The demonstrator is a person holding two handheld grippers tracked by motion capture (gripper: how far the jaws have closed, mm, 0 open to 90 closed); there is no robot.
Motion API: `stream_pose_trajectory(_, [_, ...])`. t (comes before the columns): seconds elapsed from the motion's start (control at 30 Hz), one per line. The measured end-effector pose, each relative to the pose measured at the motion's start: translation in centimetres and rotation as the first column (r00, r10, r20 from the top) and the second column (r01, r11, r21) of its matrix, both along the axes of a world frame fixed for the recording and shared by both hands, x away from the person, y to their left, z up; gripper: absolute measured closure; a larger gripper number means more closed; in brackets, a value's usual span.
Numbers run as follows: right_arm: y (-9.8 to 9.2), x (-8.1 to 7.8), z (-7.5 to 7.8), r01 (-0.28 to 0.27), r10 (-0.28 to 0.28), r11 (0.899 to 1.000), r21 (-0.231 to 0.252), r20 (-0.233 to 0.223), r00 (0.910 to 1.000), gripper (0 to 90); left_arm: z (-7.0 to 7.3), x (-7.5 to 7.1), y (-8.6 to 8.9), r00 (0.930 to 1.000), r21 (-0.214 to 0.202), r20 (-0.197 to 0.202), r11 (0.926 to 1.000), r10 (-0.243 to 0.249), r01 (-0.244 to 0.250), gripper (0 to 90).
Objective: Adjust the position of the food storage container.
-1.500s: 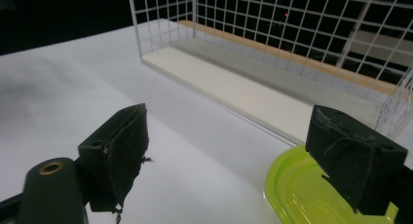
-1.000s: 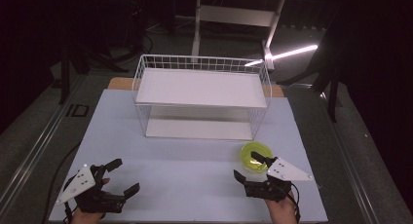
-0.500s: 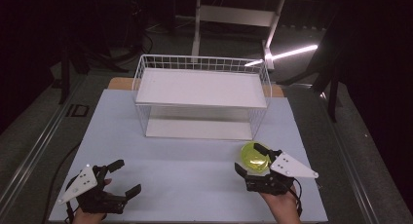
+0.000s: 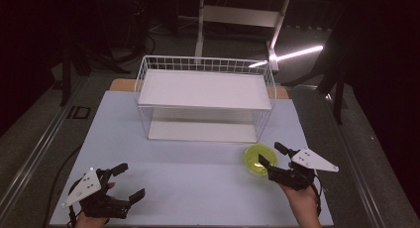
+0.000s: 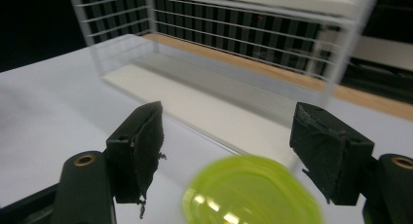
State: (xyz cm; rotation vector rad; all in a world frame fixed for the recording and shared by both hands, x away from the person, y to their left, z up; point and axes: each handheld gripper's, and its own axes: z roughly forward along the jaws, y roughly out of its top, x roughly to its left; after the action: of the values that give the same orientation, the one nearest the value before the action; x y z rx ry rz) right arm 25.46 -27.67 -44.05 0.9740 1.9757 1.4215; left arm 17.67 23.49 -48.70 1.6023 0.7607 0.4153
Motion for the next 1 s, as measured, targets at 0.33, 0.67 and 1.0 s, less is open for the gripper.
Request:
stream_pose_trajectory(0.33, [-3.9,1.1,-2.8,0.122,-0.132,0.986,-0.115,-0.090,0.9872,52.6,0.0,0.0,-0.1,1.0000,0.002,-0.001,1.0000,-0.005,0.005,1.7])
stream_pose_trajectory(0.67, [-6.0,1.8,-5.8,0.182,-0.207,0.974,-0.135,-0.199,0.9579,73.0,-0.1,0.0,-0.2,1.0000,0.005,-0.001,0.9999,-0.010,0.010,1.7])
stream_pose_trajectory(1.0, [-4.2,2.3,-8.6,0.112,-0.169,0.974,-0.199,-0.304,0.9376,90.0,0.0,0.0,-0.2,0.9999,0.005,0.000,0.9999,-0.011,0.011,1.7])
